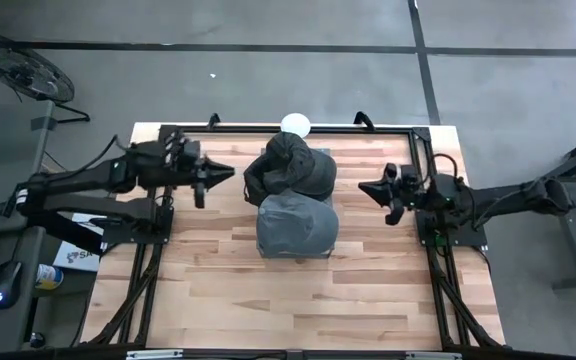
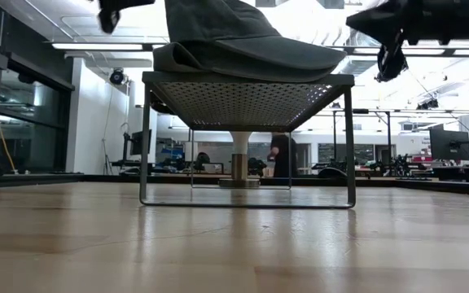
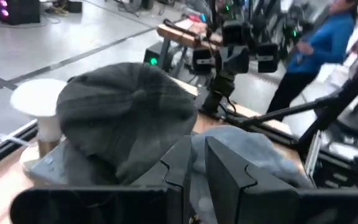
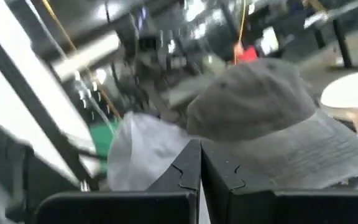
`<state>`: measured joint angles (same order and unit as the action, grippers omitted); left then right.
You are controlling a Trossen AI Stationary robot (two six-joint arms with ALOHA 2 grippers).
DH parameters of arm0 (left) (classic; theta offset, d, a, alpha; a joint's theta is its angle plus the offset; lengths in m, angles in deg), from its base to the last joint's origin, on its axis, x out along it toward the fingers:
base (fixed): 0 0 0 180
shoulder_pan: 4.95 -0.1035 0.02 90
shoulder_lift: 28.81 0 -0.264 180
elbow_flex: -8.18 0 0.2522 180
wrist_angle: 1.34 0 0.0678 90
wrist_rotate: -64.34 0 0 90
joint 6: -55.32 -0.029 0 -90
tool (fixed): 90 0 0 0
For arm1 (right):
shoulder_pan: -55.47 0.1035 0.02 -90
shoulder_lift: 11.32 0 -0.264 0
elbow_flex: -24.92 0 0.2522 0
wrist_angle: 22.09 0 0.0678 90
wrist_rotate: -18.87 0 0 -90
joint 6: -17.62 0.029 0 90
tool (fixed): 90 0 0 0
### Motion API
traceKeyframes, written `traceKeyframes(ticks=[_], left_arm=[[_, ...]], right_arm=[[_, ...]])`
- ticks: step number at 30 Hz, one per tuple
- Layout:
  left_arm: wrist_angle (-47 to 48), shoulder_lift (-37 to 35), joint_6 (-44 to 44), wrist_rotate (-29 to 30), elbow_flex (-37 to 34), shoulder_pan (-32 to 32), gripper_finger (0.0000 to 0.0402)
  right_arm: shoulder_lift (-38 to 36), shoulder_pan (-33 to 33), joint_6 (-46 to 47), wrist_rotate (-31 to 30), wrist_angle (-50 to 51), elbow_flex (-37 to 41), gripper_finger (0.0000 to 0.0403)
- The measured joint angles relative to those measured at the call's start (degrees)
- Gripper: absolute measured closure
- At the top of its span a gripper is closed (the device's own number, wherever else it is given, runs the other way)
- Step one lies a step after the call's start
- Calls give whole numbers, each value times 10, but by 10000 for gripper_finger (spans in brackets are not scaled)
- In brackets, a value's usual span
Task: Pick & Place hat
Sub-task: Return to Home Position
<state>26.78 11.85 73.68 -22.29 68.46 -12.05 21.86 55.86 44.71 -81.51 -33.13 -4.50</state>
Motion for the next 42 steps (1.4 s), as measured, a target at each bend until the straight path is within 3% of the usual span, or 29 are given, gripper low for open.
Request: traceKeyframes(ticks=[2, 5, 19, 32, 42], left_arm=[[-13, -39, 15, 3, -38, 0, 356], [-8, -88, 21, 13, -76, 0, 356], [30, -278, 61, 39, -214, 0, 356], [35, -374, 121, 75, -285, 0, 356], [97, -398, 133, 94, -285, 0, 356]], right_arm=[[-9, 4, 13, -26, -58, 39, 403], [-28, 5, 26, -41, -70, 67, 403], [-117, -11, 59, -62, -37, 133, 403], [-171, -11, 61, -41, 18, 151, 403], [-287, -11, 72, -27, 131, 151, 403]])
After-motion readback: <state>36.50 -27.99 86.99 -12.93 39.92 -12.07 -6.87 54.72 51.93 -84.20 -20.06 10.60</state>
